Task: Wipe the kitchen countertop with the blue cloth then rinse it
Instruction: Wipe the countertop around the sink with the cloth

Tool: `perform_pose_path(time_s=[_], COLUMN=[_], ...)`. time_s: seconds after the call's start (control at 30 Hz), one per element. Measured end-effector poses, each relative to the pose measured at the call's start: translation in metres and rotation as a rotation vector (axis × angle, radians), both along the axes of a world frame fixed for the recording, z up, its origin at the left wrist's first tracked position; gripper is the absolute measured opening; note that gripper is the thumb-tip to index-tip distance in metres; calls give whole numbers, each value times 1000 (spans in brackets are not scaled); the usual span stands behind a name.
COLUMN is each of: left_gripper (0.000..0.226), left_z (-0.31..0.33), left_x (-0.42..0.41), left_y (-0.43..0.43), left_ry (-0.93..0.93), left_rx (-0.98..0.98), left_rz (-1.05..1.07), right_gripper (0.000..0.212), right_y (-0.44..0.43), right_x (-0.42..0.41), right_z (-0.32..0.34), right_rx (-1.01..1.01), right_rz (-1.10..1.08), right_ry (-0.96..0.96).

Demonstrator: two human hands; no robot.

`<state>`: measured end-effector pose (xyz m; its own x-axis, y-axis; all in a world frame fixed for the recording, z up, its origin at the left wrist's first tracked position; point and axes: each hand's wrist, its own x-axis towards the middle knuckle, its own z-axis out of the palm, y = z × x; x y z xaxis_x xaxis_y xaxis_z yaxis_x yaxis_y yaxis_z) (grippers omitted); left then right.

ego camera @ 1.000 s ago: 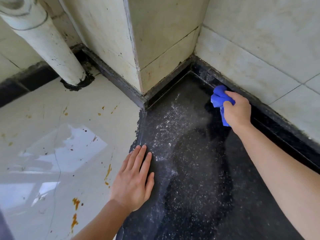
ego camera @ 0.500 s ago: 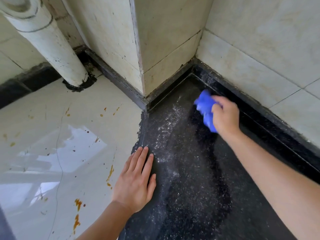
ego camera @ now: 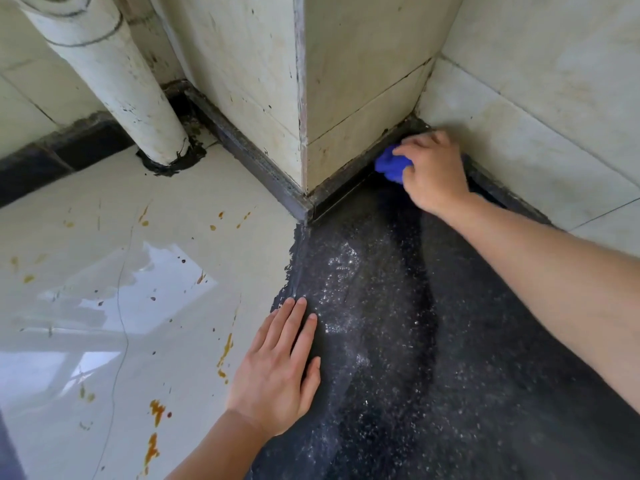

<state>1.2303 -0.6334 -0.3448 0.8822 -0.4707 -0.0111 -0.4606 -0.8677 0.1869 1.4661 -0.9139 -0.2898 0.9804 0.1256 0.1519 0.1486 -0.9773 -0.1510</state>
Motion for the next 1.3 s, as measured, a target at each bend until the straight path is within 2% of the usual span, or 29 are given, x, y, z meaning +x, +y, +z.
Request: perform_pose_path(time_s=[0.1,0.23,0.33,0.47,0.63,0.77,0.93,1.03,1.17,1.3], left_gripper=[56,56,56,58,62,64,66,64,61,58], left_z=[1,3,4,3,2,0,2,4,6,4], left_x=[1,-1,0,-1,-2,-3,-4,-3,-3,-2], left_y=[0,0,1,0,-1,-1,-2,-3,-3,-2], left_ry=[13,25,30,49,24,4,7,4,3,2], left_rx=[-3,-11,-19,-32,10,13,9,11,11,-6], left_rz=[1,3,5,10,20,18,12,10,12,7], right_gripper=[46,41,38,45,61,65,42,51,56,55], right_y=[-33,-52,-73,-127,-184,-208,-189,-146,-82,-30], right_x=[10,-21,-59,-147,-256,-320,-323,-274,-172,-65], right_z=[-13,-21,-22,-23,-25,-24,-6,11,14,17], right_rx=[-369,-538,-558,-501,-467,-419,-220,135,672,1024], right_rz=[157,170,121,38,-149,-308,-516,-602,-581,-635], right_ry=[51,-6,-27,-34,59,143,117,154,156,83])
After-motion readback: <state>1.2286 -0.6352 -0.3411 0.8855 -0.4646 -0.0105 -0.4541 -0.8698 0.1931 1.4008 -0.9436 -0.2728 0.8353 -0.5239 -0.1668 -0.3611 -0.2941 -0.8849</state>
